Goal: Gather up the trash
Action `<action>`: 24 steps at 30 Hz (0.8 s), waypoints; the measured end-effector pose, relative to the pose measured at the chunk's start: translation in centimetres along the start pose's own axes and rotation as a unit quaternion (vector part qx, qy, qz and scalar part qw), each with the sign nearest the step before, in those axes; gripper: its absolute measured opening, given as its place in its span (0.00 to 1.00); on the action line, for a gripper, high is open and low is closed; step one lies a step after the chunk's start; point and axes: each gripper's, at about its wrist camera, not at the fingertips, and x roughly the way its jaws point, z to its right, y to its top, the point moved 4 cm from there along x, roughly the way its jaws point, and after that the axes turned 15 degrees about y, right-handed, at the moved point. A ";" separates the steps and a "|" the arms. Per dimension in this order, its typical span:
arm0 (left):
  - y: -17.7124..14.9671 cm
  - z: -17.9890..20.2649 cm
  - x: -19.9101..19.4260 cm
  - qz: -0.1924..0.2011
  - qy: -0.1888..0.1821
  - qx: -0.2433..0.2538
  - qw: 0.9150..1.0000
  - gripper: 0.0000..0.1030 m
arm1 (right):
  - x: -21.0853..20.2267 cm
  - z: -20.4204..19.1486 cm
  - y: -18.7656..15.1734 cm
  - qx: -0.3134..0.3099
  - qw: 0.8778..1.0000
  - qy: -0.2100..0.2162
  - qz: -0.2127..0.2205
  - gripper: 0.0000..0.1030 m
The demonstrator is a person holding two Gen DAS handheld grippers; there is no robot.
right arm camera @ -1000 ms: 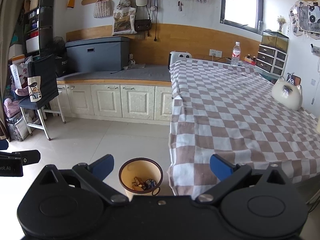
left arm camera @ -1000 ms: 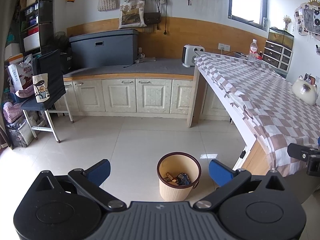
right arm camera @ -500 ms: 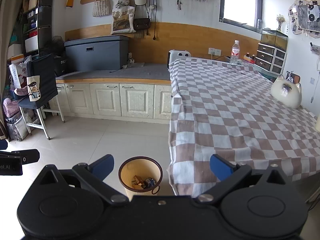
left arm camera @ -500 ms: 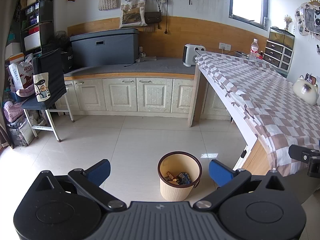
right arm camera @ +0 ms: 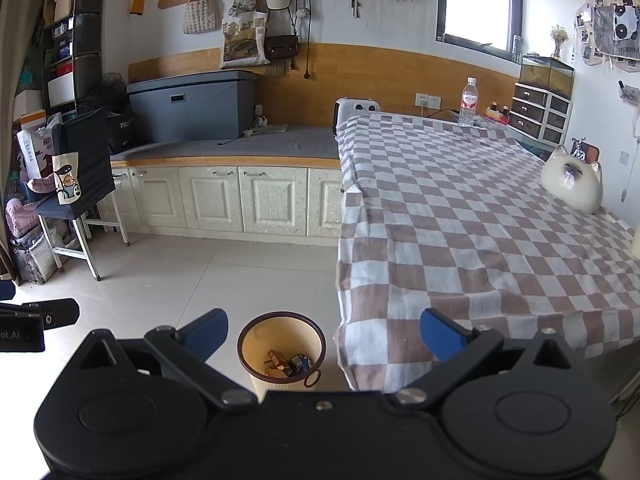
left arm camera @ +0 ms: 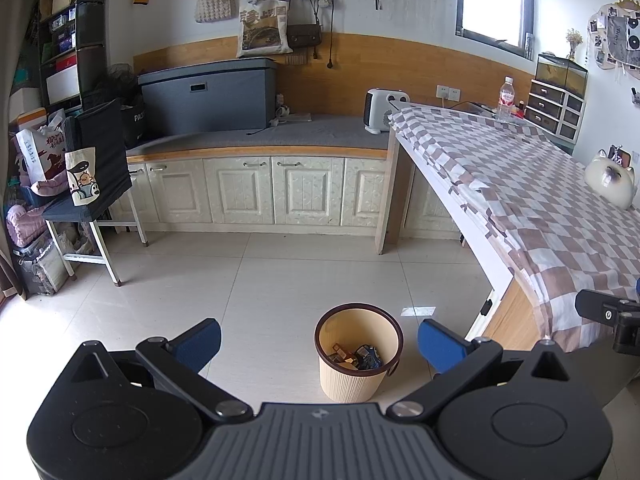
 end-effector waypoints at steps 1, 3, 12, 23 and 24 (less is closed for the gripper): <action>0.0 0.0 0.0 0.000 0.000 0.000 1.000 1.00 | 0.0 0.0 0.0 0.000 1.000 0.000 0.000 1.00; 0.0 0.1 0.0 0.000 -0.001 0.001 1.000 1.00 | 0.0 0.0 0.0 0.000 1.000 0.000 0.000 1.00; 0.1 0.2 0.0 0.001 -0.002 0.003 1.000 1.00 | 0.0 0.1 0.0 0.000 1.000 0.000 0.000 1.00; 0.0 0.4 -0.1 0.001 -0.002 0.003 1.000 1.00 | 0.0 0.2 -0.1 0.002 1.000 0.000 0.000 1.00; 0.0 0.4 -0.1 0.002 -0.002 0.003 1.000 1.00 | 0.0 0.2 -0.1 0.001 1.000 0.000 0.000 1.00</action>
